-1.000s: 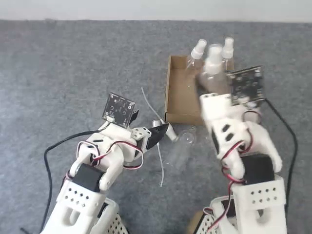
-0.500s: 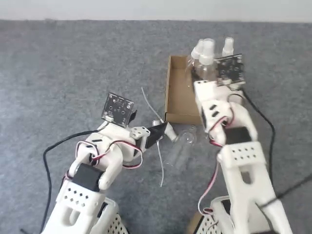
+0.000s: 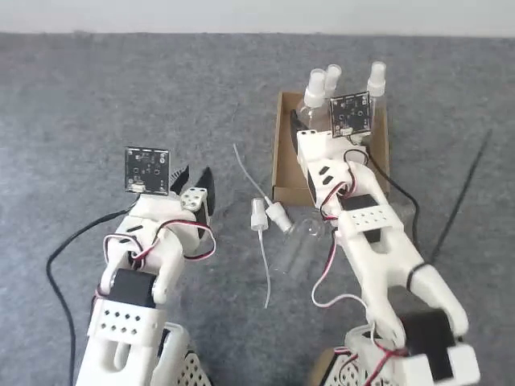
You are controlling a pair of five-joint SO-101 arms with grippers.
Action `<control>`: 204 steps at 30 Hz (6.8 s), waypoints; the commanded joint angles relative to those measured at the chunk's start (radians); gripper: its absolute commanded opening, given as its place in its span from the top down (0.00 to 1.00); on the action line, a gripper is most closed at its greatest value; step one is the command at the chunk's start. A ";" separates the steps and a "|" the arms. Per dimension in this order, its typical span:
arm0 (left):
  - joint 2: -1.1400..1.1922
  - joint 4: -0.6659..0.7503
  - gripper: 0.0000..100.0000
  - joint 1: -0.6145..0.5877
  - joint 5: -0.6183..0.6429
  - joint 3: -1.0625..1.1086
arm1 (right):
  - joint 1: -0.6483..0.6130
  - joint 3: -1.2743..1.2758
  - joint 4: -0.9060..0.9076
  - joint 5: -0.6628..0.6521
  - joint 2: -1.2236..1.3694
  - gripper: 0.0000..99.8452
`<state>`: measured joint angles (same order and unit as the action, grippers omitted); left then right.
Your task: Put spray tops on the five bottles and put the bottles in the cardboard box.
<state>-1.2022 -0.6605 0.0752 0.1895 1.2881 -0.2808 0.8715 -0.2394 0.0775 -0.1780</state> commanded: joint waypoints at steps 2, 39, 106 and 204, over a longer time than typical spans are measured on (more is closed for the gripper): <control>-0.011 0.032 0.92 -0.006 0.012 -0.008 | 0.008 -0.014 -0.068 0.046 0.042 0.99; -0.011 0.031 0.92 -0.006 0.012 -0.005 | 0.002 0.017 -0.157 0.043 0.194 0.99; -0.011 0.034 0.92 -0.009 0.009 -0.005 | -0.002 0.021 -0.154 -0.028 0.193 0.72; -0.011 0.032 0.92 -0.015 0.008 -0.005 | 0.880 -0.068 1.241 -0.368 -0.056 0.72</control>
<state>-1.2022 -0.6559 0.0675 0.1895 1.2881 0.5155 0.8147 0.9912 0.0560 -0.2240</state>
